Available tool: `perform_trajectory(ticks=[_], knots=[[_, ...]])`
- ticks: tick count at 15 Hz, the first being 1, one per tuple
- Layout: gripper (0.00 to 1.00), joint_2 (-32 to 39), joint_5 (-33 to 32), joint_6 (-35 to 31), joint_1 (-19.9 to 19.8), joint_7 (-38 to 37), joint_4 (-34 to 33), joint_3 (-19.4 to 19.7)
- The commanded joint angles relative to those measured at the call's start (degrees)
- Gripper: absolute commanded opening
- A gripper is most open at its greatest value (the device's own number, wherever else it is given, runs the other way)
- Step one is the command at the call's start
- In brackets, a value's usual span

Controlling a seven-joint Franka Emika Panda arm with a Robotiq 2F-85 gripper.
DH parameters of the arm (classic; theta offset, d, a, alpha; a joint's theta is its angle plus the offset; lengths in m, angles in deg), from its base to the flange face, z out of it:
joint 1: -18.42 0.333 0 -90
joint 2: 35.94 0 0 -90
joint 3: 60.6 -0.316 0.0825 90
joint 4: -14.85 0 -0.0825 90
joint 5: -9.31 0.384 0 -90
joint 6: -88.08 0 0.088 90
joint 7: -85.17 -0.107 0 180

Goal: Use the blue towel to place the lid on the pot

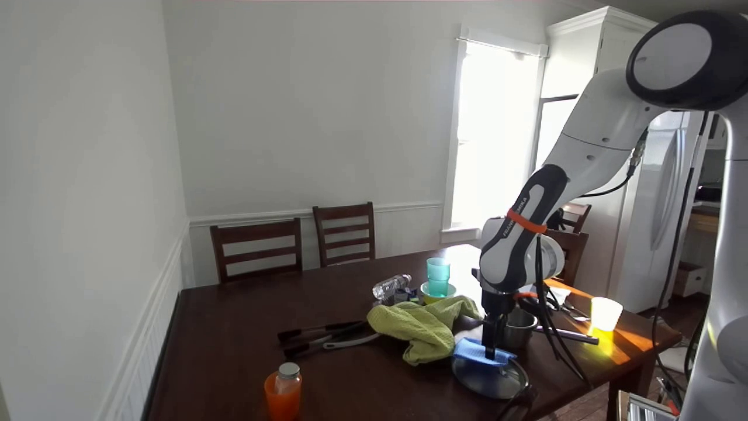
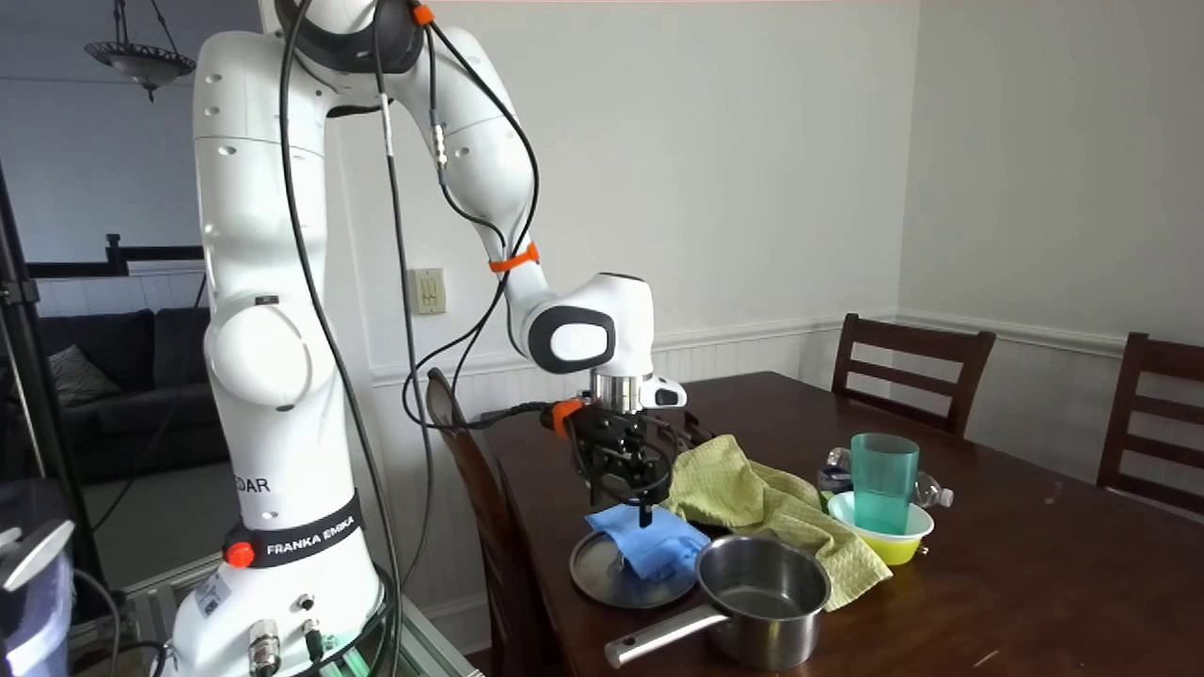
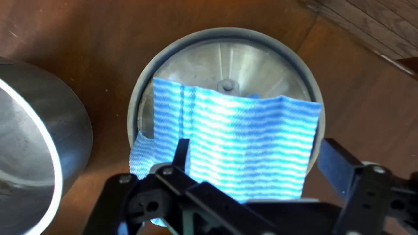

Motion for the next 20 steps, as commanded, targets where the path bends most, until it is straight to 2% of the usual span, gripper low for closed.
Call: perform_trajectory(ticks=[1, 9, 11, 13, 14, 15, 16, 18, 20], knots=[[1.00, 4.52, 0.49, -4.65, -2.39, 1.71, -1.35, -2.05], [0.99, 9.40, -0.27, -6.14, -5.77, 1.66, -2.62, -6.29], [0.88, 10.25, -0.77, -6.06, -6.14, 1.41, -3.04, -6.52], [0.65, 10.95, -0.93, -6.03, -6.54, 1.39, -3.34, -6.78], [0.60, 11.18, -1.03, -5.99, -6.63, 1.28, -3.46, -6.83], [0.89, 11.25, -0.86, -5.98, -6.84, 1.25, -3.52, -7.03], [0.89, 11.25, -0.73, -5.82, -7.10, 1.43, -3.58, -7.31], [0.98, 10.91, -0.58, -5.72, -7.42, 1.61, -3.53, -7.72], [1.00, 10.39, -0.69, -5.86, -7.51, 1.54, -3.30, -7.94]])
